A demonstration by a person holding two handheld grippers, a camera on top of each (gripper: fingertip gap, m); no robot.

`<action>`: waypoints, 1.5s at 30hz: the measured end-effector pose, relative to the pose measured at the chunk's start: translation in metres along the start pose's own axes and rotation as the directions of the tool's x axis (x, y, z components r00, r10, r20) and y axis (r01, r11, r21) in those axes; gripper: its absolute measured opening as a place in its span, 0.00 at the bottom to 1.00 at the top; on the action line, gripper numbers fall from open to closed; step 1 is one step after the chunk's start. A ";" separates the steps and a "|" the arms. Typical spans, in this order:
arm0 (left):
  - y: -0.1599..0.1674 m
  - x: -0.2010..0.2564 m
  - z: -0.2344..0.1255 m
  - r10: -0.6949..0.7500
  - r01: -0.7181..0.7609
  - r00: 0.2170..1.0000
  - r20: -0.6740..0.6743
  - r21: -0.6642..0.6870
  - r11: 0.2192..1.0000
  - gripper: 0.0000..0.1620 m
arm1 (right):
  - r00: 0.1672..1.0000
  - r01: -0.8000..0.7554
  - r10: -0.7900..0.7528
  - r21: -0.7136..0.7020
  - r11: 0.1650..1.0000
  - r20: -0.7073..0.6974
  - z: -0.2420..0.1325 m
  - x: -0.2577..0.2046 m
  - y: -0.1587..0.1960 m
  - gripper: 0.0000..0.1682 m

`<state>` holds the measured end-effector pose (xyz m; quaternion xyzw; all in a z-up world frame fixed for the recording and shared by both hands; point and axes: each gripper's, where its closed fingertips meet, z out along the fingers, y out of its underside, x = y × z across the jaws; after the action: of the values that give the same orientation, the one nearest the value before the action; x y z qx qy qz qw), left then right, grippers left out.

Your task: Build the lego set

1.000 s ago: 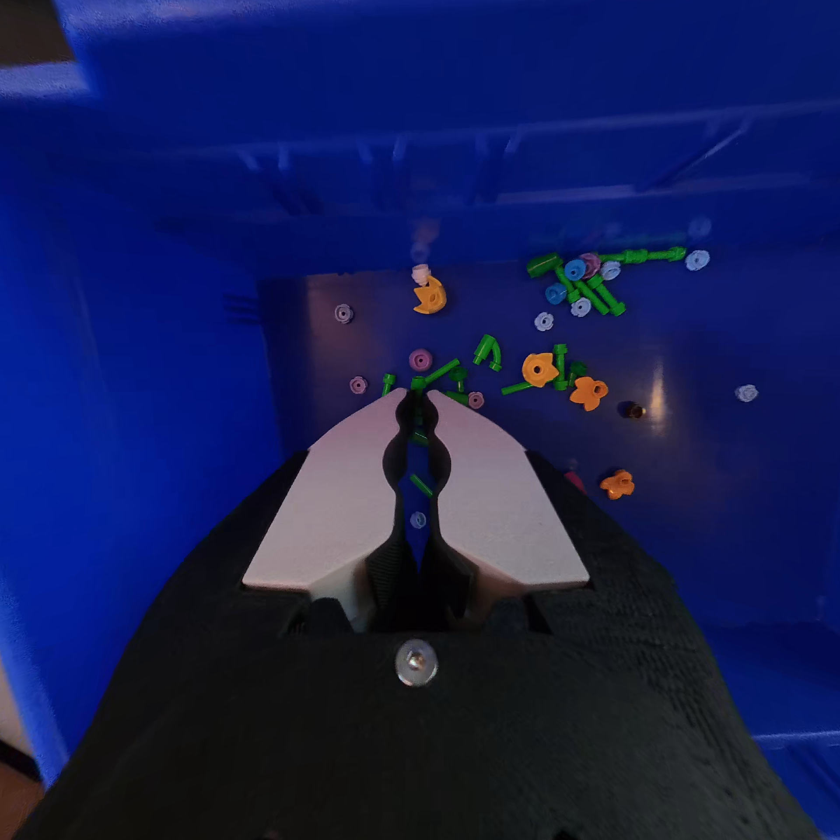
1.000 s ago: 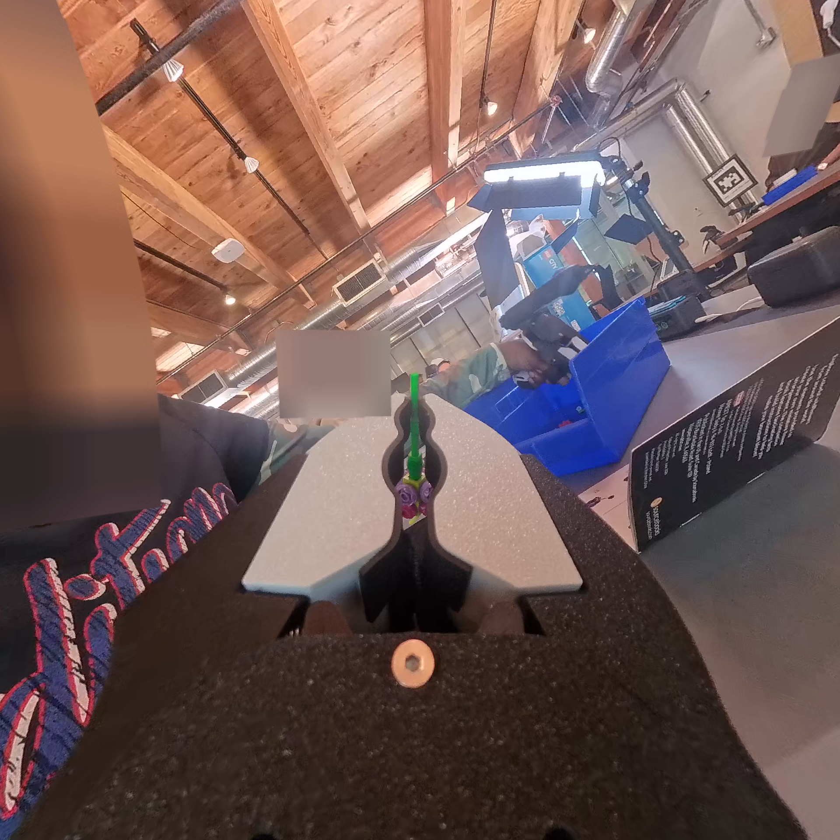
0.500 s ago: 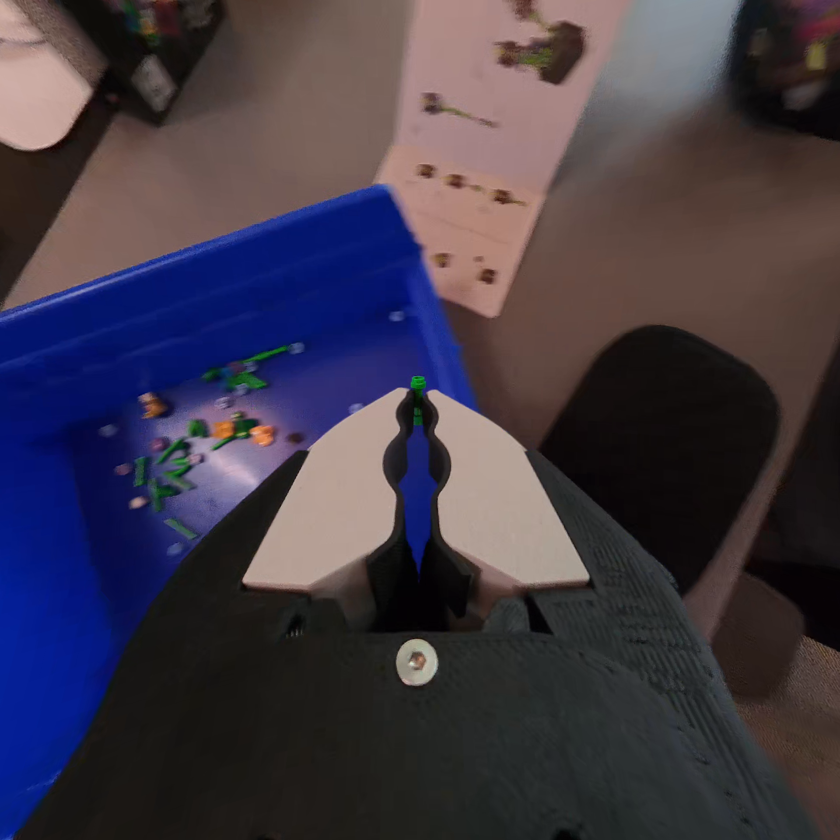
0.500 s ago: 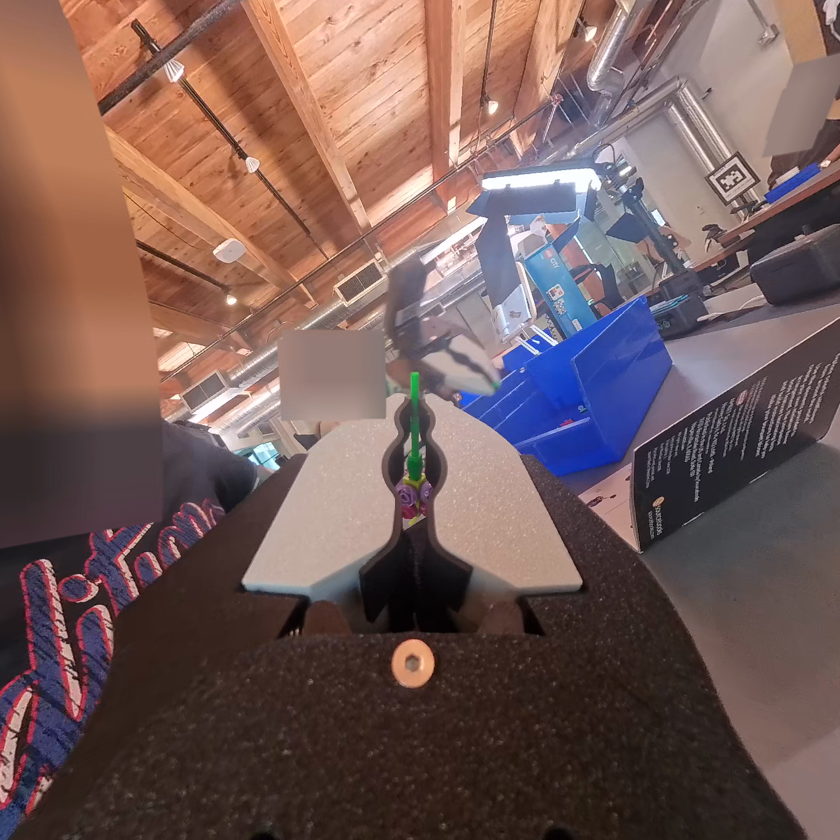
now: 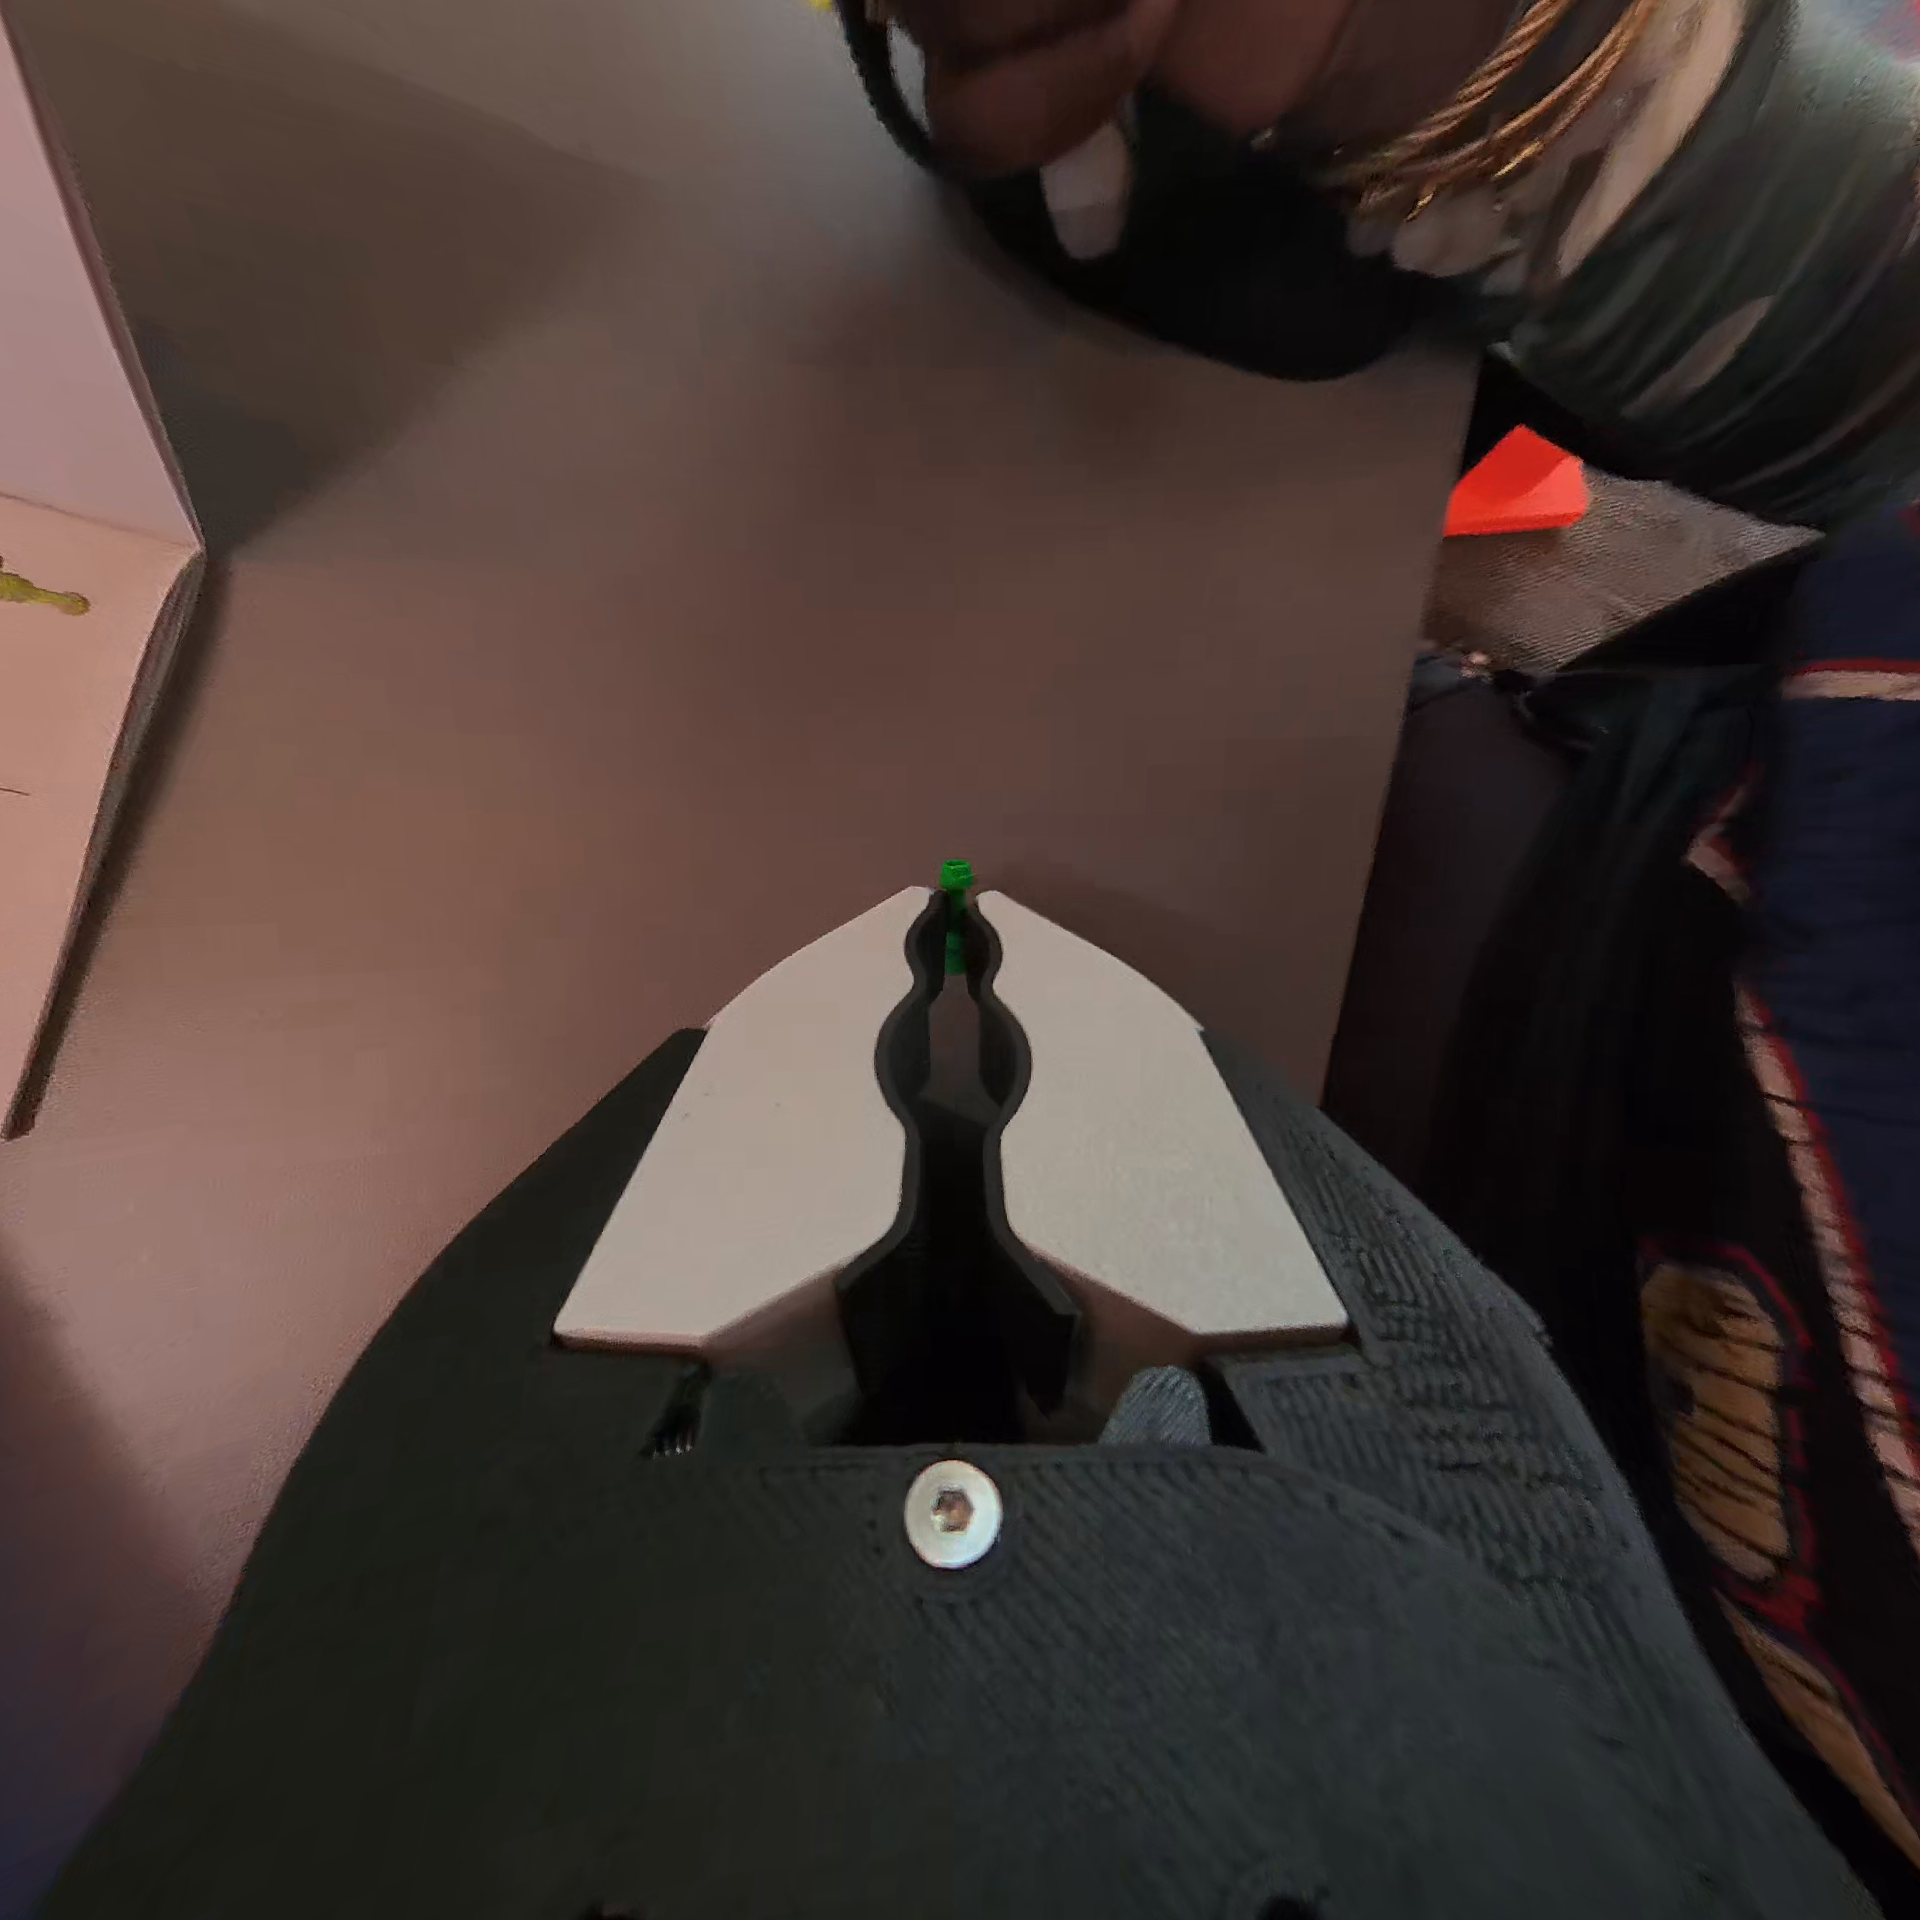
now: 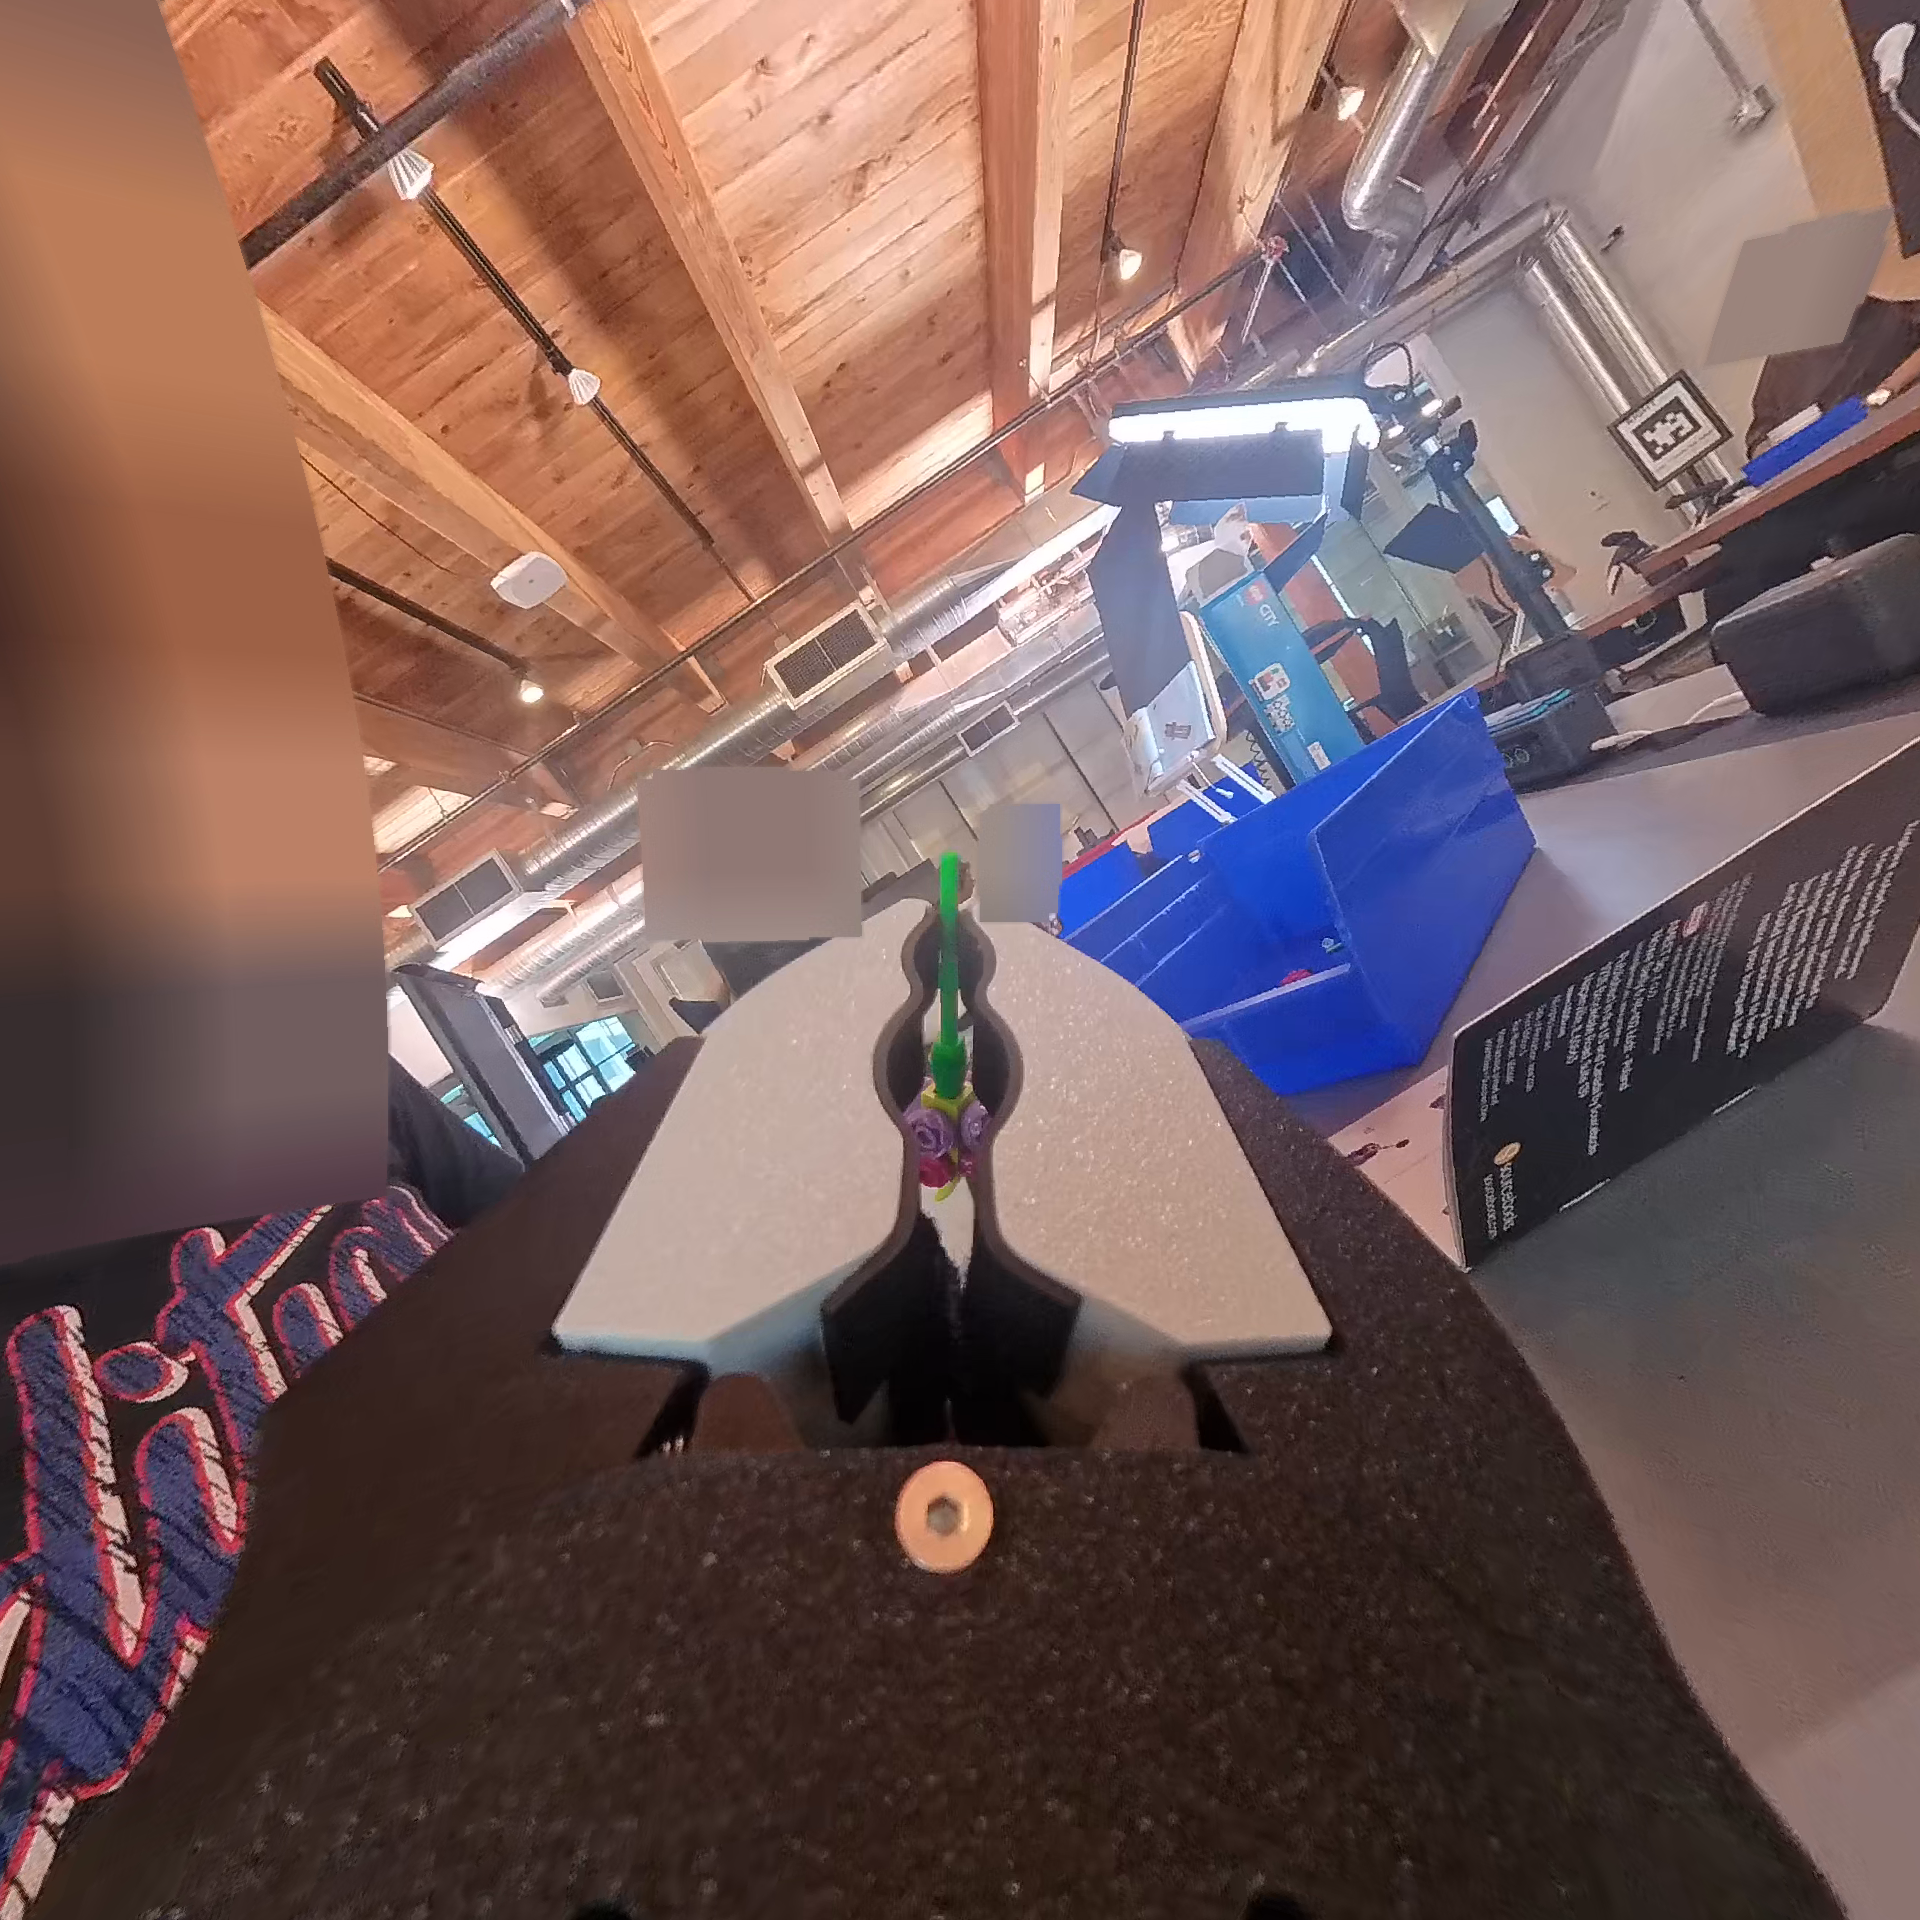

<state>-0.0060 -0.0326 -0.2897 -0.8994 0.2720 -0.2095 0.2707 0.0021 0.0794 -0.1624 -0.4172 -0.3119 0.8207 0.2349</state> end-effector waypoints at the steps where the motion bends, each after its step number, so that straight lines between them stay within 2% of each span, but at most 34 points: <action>1: 0.001 -0.004 0.005 0.000 0.001 1.000 0.025 -0.026 1.000 0.02 | 1.000 -0.001 0.001 -0.001 1.000 0.001 0.000 0.000 0.000 0.02; 4: 0.001 -0.012 0.014 0.002 0.002 0.997 0.072 -0.060 0.998 0.03 | 1.000 0.001 -0.001 -0.010 1.000 0.005 0.001 -0.001 0.001 0.02; 11: -0.008 -0.013 0.023 -0.011 0.014 0.998 0.058 -0.051 0.999 0.03 | 1.000 -0.001 0.001 -0.009 1.000 0.008 0.001 -0.001 0.001 0.02; 13: -0.009 -0.013 0.025 -0.024 0.026 0.998 0.053 -0.044 0.999 0.07 | 1.000 0.001 -0.001 -0.014 1.000 0.007 0.001 -0.001 0.002 0.02; 16: -0.012 -0.016 0.024 -0.029 0.031 0.997 0.067 -0.026 0.999 0.19 | 1.000 0.006 -0.006 -0.021 1.000 0.006 0.001 -0.002 0.003 0.02; 18: -0.026 -0.021 0.017 -0.014 0.008 0.995 0.096 0.065 0.998 0.23 | 1.000 0.014 -0.014 -0.036 0.999 0.009 0.003 -0.002 0.006 0.02; 20: -0.052 -0.023 0.002 -0.009 -0.018 0.994 0.111 0.244 0.970 0.23 | 0.999 0.032 -0.031 -0.070 0.997 0.007 0.006 -0.003 0.011 0.02; 23: -0.097 -0.020 -0.028 -0.017 -0.032 0.996 0.087 0.536 0.844 0.23 | 0.998 0.061 -0.058 -0.142 0.988 0.021 0.011 -0.007 0.023 0.02; 25: -0.115 -0.017 -0.041 -0.015 -0.031 0.998 0.065 0.646 0.763 0.19 | 0.997 0.068 -0.063 -0.181 0.981 0.035 0.014 -0.009 0.031 0.02; 31: -0.120 -0.013 -0.025 0.028 -0.049 0.999 0.044 0.626 0.778 0.04 | 0.996 0.079 -0.066 -0.219 0.973 0.064 0.017 -0.013 0.038 0.02; 37: -0.110 -0.021 -0.026 -0.002 -0.042 0.997 0.074 0.589 0.807 0.03 | 0.990 0.139 -0.135 -0.146 0.980 0.034 0.013 -0.012 0.023 0.06; 42: -0.103 -0.022 -0.022 0.015 -0.061 0.996 0.090 0.540 0.839 0.03 | 0.982 0.189 -0.187 -0.210 0.959 0.031 0.018 -0.011 0.033 0.06; 45: -0.103 -0.020 -0.020 0.025 -0.071 0.995 0.094 0.527 0.847 0.03 | 0.973 0.227 -0.228 -0.247 0.942 0.026 0.019 -0.010 0.039 0.02</action>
<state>0.0069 0.0444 -0.2173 -0.7909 0.2146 -0.2315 0.5242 -0.0133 0.0397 -0.1751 -0.4057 -0.4581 0.7418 0.2745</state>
